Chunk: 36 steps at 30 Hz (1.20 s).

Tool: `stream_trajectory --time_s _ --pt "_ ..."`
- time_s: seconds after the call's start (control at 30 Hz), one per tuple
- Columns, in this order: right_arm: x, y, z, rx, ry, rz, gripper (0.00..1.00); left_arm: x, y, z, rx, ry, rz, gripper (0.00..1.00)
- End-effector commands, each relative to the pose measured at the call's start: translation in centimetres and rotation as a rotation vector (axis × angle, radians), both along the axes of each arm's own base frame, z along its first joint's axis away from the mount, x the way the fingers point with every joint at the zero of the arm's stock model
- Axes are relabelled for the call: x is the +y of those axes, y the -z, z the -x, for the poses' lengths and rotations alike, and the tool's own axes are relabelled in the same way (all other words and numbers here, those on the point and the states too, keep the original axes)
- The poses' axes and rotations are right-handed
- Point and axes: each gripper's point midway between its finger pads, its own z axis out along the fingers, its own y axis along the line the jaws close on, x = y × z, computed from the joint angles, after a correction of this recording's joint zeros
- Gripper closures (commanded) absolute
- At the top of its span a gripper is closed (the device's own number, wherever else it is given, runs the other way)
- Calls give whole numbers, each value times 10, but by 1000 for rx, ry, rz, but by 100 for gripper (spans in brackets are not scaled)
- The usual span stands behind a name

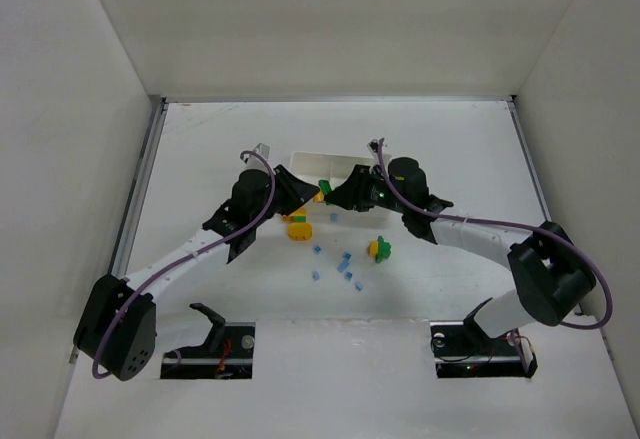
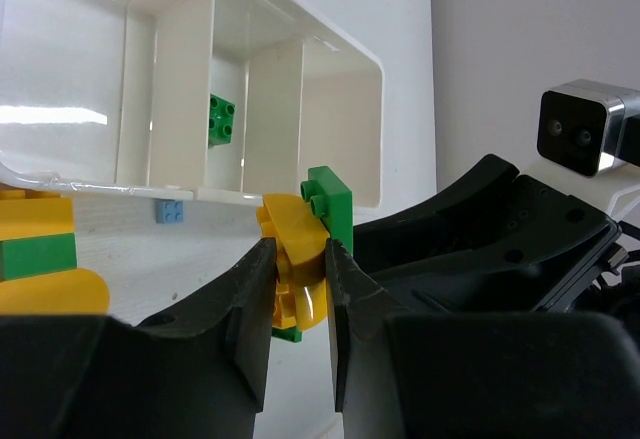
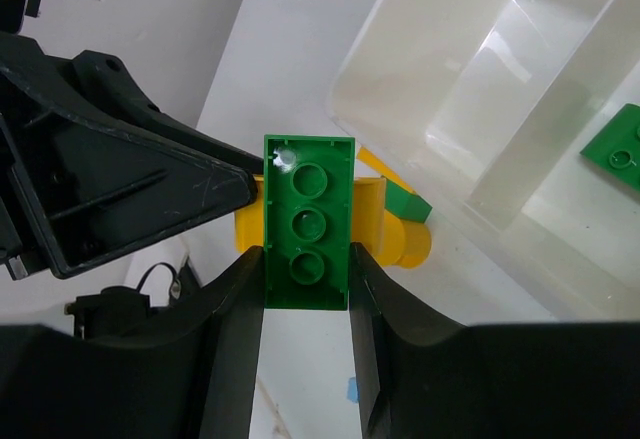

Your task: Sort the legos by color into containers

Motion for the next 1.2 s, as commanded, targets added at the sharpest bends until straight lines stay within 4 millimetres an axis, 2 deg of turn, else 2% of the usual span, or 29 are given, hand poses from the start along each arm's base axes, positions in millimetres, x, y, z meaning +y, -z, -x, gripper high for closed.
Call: stream_trajectory --time_s 0.0,0.2,0.57,0.67,0.8,0.93,1.03,1.17 --pt "3 -30 1 -60 -10 -79 79 -7 -29 -7 -80 9 55 91" --pt "-18 -51 -8 -76 21 -144 80 -2 -25 -9 -76 -2 46 92" --pt "-30 -57 -18 -80 62 -165 80 5 -21 -10 -77 -18 36 92" --pt "-34 -47 -30 -79 114 -124 79 7 -24 -12 -82 -25 39 92" --pt "-45 -15 -57 -39 242 -9 77 8 -35 -16 -109 -30 43 92" --pt "-52 -5 -75 -57 309 75 74 12 -39 -23 -120 -59 36 92" --pt "-55 -3 -85 -68 337 119 68 14 -41 -28 -134 -73 27 92" --pt "-60 -6 -93 -91 374 143 44 16 -42 -35 -145 -93 8 92"
